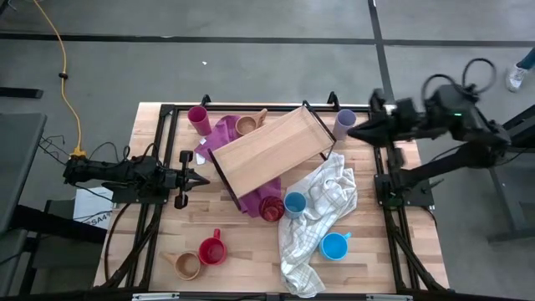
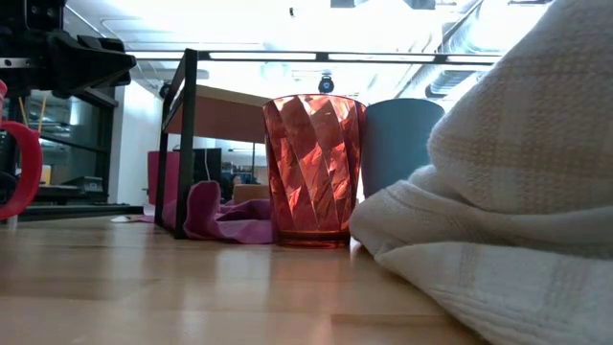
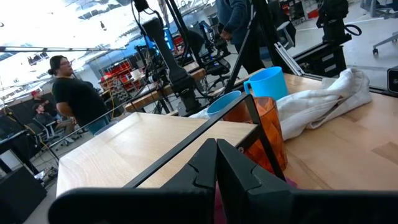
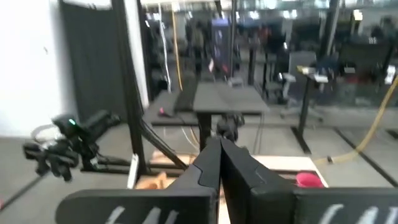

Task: Stack small to large cups/mugs on shelf
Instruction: Put the purple cup on the shelf

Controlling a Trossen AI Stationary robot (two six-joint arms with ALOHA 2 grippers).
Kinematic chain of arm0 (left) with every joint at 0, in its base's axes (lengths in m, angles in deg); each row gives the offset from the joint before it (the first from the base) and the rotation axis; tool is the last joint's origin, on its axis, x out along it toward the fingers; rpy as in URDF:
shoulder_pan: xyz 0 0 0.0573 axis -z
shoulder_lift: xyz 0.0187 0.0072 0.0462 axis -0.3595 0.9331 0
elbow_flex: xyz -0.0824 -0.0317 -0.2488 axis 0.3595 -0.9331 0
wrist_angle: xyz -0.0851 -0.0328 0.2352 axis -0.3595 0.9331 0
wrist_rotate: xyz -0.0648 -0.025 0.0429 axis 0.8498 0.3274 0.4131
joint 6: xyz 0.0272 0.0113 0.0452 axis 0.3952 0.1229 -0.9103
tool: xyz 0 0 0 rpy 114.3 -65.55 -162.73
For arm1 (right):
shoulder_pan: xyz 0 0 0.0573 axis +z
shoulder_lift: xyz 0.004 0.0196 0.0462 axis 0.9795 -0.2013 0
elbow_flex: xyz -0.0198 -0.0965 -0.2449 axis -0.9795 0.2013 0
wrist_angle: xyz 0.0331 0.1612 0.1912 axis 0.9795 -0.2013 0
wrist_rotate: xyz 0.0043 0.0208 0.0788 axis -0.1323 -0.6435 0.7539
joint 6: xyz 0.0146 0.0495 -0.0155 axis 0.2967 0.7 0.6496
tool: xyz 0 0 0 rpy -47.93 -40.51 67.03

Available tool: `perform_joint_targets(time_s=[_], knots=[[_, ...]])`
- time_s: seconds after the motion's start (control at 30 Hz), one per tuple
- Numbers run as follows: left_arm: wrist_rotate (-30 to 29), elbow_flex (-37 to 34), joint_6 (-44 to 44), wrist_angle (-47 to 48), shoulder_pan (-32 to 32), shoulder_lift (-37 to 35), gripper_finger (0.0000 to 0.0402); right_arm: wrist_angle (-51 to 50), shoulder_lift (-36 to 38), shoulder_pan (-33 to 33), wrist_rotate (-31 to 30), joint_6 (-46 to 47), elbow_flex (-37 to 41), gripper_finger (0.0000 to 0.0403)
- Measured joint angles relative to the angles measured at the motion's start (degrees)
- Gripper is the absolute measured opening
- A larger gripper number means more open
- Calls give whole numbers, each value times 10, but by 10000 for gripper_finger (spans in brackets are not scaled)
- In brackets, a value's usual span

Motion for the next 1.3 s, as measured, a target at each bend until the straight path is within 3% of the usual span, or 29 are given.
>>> perform_joint_targets(time_s=[0.57, 0.77, 1.07, 1.3], knots=[[0, 0, 0, 0, 0, 0, 1, -97, -255, 0, -21, 30, -258, 0], [0, 0, 0, 0, 0, 0, 1, -242, -319, 0, -65, 102, -335, 0], [0, 0, 0, 0, 0, 0, 1, -386, -375, -1, -79, 203, -353, 0], [0, 0, -42, 0, 0, 0, 1, -414, -399, -4, -81, 262, -353, 0]])
